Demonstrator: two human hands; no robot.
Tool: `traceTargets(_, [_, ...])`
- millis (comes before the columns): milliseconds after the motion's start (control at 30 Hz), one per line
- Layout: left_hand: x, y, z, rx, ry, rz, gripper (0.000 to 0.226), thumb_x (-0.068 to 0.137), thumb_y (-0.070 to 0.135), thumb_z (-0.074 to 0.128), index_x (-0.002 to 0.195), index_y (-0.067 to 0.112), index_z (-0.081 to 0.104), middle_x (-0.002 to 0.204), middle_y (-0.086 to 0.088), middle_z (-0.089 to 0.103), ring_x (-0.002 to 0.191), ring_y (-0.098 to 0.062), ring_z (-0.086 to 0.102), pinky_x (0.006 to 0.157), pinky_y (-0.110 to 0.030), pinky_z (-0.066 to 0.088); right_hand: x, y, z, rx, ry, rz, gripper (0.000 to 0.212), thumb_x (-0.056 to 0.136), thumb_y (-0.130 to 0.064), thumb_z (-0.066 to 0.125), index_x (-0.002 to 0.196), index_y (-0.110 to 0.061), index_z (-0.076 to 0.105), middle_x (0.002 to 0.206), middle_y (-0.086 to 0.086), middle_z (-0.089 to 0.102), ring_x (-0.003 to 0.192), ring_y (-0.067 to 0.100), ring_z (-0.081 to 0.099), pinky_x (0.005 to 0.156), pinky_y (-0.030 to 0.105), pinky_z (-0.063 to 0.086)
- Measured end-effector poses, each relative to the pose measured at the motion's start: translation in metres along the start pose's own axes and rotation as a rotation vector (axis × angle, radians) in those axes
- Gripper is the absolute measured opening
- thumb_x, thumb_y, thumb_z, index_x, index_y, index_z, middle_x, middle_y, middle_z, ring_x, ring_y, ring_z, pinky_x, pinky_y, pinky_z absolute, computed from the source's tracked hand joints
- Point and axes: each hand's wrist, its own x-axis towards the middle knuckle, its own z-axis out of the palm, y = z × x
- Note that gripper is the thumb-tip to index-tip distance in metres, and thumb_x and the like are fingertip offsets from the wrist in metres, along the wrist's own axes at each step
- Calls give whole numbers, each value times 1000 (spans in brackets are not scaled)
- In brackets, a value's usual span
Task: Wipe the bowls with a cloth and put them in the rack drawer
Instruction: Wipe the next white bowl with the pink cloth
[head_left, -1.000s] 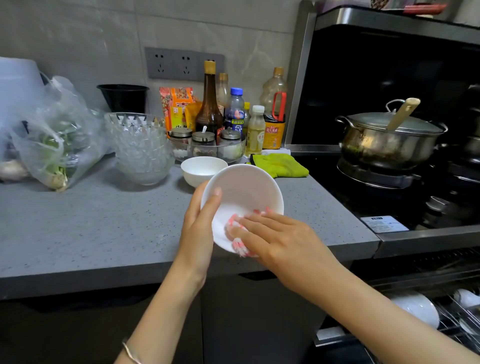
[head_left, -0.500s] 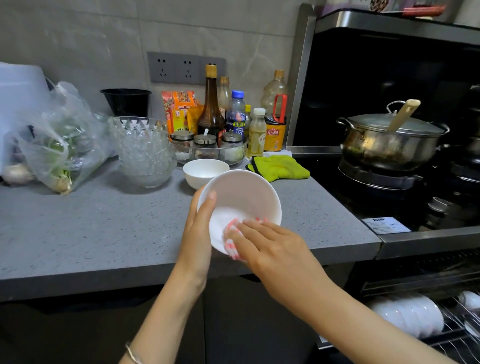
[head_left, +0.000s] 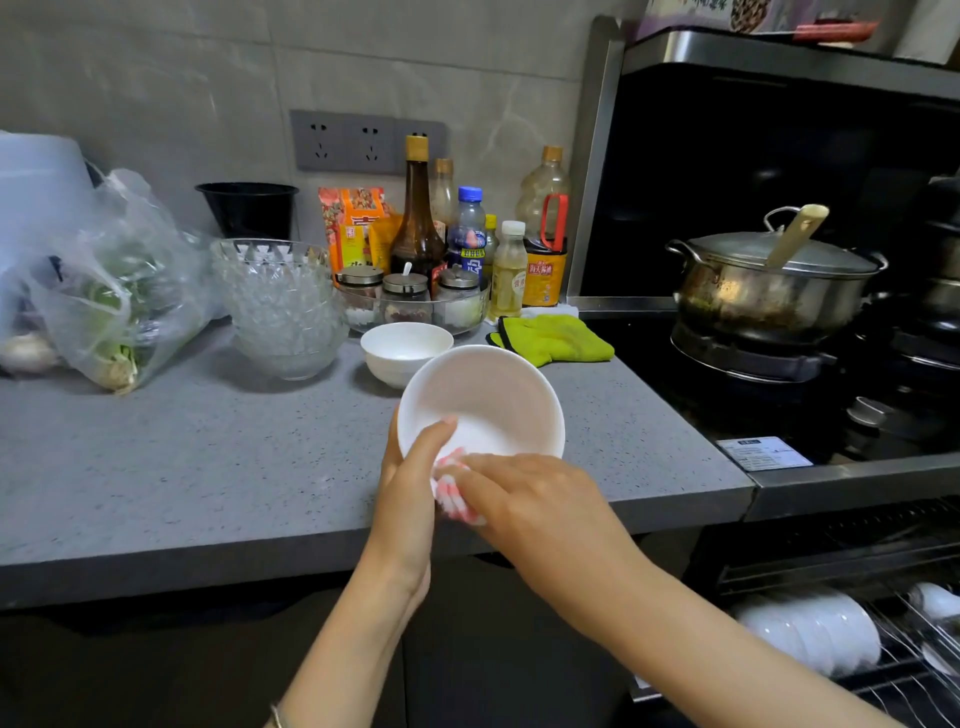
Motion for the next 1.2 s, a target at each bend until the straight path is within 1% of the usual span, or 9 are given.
traceTargets(133, [6, 9, -9, 123, -63, 60, 30, 97, 30, 46, 120, 18, 61, 113, -5, 69, 100, -13, 66, 81, -27, 54, -9, 8, 7, 18, -22, -78, 19, 88, -15, 57, 103, -13, 69, 98, -2, 71, 90, 16, 67, 71, 27, 48])
traceTargets(267, [10, 17, -17, 198, -126, 107, 22, 98, 28, 44, 110, 24, 62, 100, 3, 70, 86, -4, 67, 68, -17, 52, -10, 23, 3, -2, -14, -150, 29, 86, -16, 46, 96, -13, 73, 103, 1, 73, 101, 16, 67, 93, 29, 48])
traceTargets(367, [6, 6, -10, 85, -45, 85, 28, 94, 28, 50, 119, 20, 60, 107, -4, 70, 96, -16, 67, 75, -29, 52, -3, 14, 4, -27, 17, -103, 23, 83, -13, 50, 86, -14, 73, 91, -1, 73, 82, 16, 70, 71, 28, 54])
traceTargets(467, [-1, -8, 2, 9, 4, 77, 29, 92, 25, 53, 119, 18, 60, 95, -3, 70, 85, -12, 67, 69, -29, 52, 4, -1, 5, 27, 66, 27, 16, 70, -10, 79, 79, -14, 67, 71, -5, 66, 52, 16, 57, 45, 22, 25])
traceTargets(700, [10, 6, -12, 175, -101, 193, 23, 97, 21, 45, 113, 28, 60, 107, 3, 69, 97, -7, 65, 80, -22, 51, -15, 28, 10, -116, 14, -156, 24, 80, -12, 59, 101, -9, 72, 104, 5, 72, 98, 22, 68, 92, 33, 50])
traceTargets(833, [1, -9, -1, 11, -11, 160, 24, 94, 20, 52, 115, 26, 60, 99, 2, 71, 90, -9, 69, 74, -26, 55, -10, 11, 12, -72, 72, -82, 12, 85, -12, 61, 94, -10, 70, 89, 3, 73, 74, 20, 69, 61, 28, 52])
traceTargets(933, [-5, -17, 4, -43, 76, 113, 18, 93, 21, 54, 109, 26, 62, 94, -1, 70, 80, -8, 69, 65, -25, 56, -10, -2, 17, 6, 39, 15, 41, 66, -11, 80, 101, -14, 57, 85, -3, 69, 59, 18, 60, 46, 26, 36])
traceTargets(1033, [-1, -10, -6, 61, 16, 141, 21, 96, 27, 48, 109, 28, 63, 105, 0, 70, 97, -15, 66, 82, -32, 53, -18, 8, 19, 48, 19, -59, 18, 87, -18, 65, 105, -16, 67, 98, -5, 70, 79, 15, 65, 63, 25, 46])
traceTargets(1200, [6, 7, -15, 166, -138, 173, 19, 90, 30, 52, 104, 32, 64, 93, 13, 73, 89, -2, 67, 72, -15, 52, -23, 25, 17, -61, 52, -148, 21, 81, -17, 71, 101, -12, 72, 107, 2, 72, 100, 17, 66, 93, 29, 46])
